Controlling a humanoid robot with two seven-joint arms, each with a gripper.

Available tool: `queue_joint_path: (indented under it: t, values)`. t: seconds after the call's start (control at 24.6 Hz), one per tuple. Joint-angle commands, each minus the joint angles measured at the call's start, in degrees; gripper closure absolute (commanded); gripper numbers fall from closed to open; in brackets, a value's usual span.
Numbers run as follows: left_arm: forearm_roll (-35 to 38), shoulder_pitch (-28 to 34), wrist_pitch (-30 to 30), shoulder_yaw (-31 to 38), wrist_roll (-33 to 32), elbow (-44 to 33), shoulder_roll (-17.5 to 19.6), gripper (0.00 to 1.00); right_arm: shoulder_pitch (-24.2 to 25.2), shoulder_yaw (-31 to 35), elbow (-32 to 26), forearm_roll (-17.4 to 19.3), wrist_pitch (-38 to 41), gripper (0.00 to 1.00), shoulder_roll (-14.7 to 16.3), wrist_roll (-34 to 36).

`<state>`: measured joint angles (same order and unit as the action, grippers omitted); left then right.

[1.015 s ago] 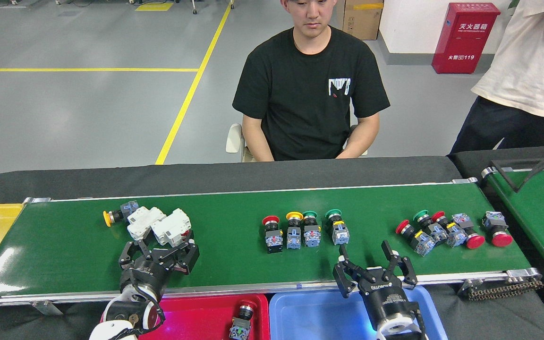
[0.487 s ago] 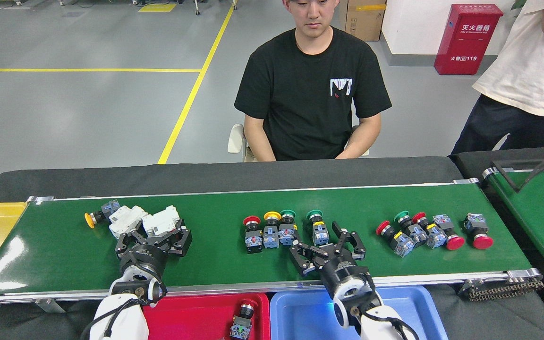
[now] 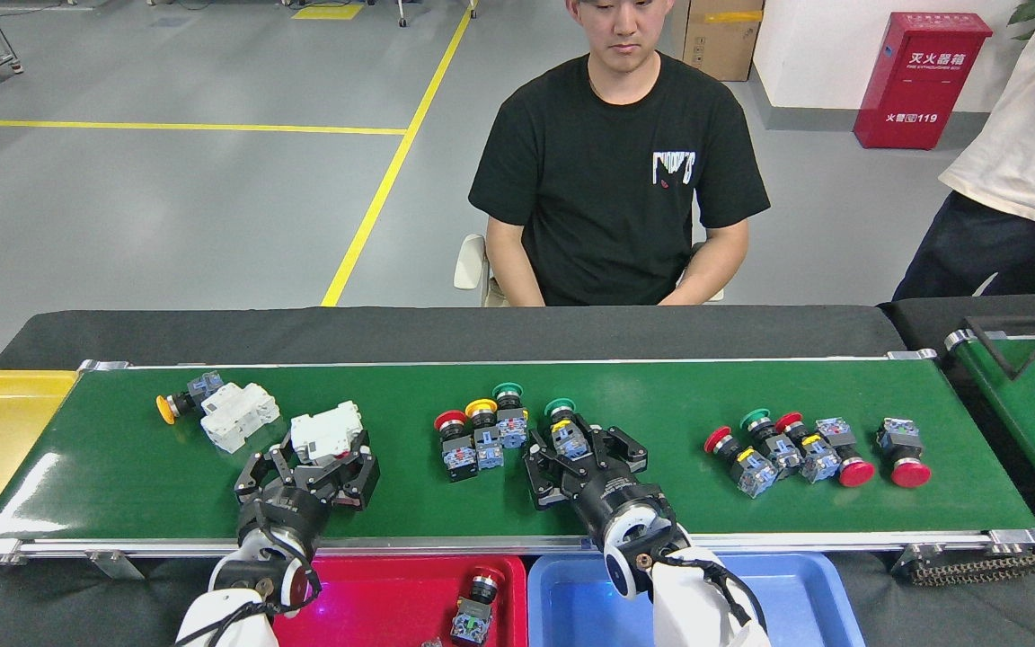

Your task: Pick switch part from conveyor to tray

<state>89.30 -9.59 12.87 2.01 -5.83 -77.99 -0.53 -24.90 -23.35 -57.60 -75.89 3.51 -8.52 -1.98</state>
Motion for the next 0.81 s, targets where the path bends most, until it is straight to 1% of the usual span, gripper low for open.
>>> queue_joint_path:
  t: [0.0,0.04,0.16,0.2,0.32,0.37,0.41,0.45,0.49,0.53,0.57,0.77]
  values:
    - [-1.14,0.53,3.56,0.36,0.64,-3.92,0.70,0.96,1.25,-0.02,-3.75,0.13,1.06,0.99,0.26,-0.40]
    - [-1.67,0.88,4.45,0.45,0.64,-4.80,1.14,0.96,2.31,-0.02,-5.25,0.13,1.59,0.99,0.52,-0.48]
    - [-3.08,1.68,6.03,2.03,0.64,-6.29,2.99,0.95,6.80,-0.29,-12.54,0.13,3.70,0.99,1.31,-1.36]
    - [-3.78,1.59,6.12,2.56,0.64,-6.29,3.43,0.95,8.82,-1.34,-15.62,0.04,4.40,0.99,1.75,-1.71]
    - [-6.77,1.59,7.78,3.44,0.64,-6.20,6.24,0.95,14.44,-8.54,-25.10,-0.05,4.32,0.99,3.25,-2.42]
    - [-7.38,1.59,7.96,3.53,0.64,-6.20,6.68,0.95,15.58,-10.57,-27.22,-0.13,4.32,0.99,3.60,-2.42]
    - [-8.00,1.59,8.05,3.53,0.64,-6.20,7.12,0.95,17.17,-13.38,-29.68,-0.31,4.58,0.94,3.95,-2.33]
    - [-8.09,1.59,8.05,3.53,0.64,-6.20,7.21,0.95,18.13,-15.67,-30.73,-0.57,4.58,0.70,4.13,-2.15]
    - [-8.18,1.59,8.14,3.53,0.64,-6.29,7.21,0.95,18.40,-18.13,-30.73,-1.45,4.32,0.17,3.95,-2.15]
    - [-8.18,1.59,8.14,3.53,0.64,-6.38,7.21,0.95,18.57,-19.18,-30.73,-2.42,4.23,0.02,3.78,-2.07]
    - [-8.18,1.59,8.31,3.35,0.64,-6.38,7.21,0.95,18.57,-19.80,-30.65,-3.83,4.23,0.02,3.51,-2.07]
    - [-8.09,1.68,10.86,2.91,0.55,-7.52,7.03,0.94,18.48,-19.80,-30.73,-4.00,4.58,0.01,3.07,-2.15]
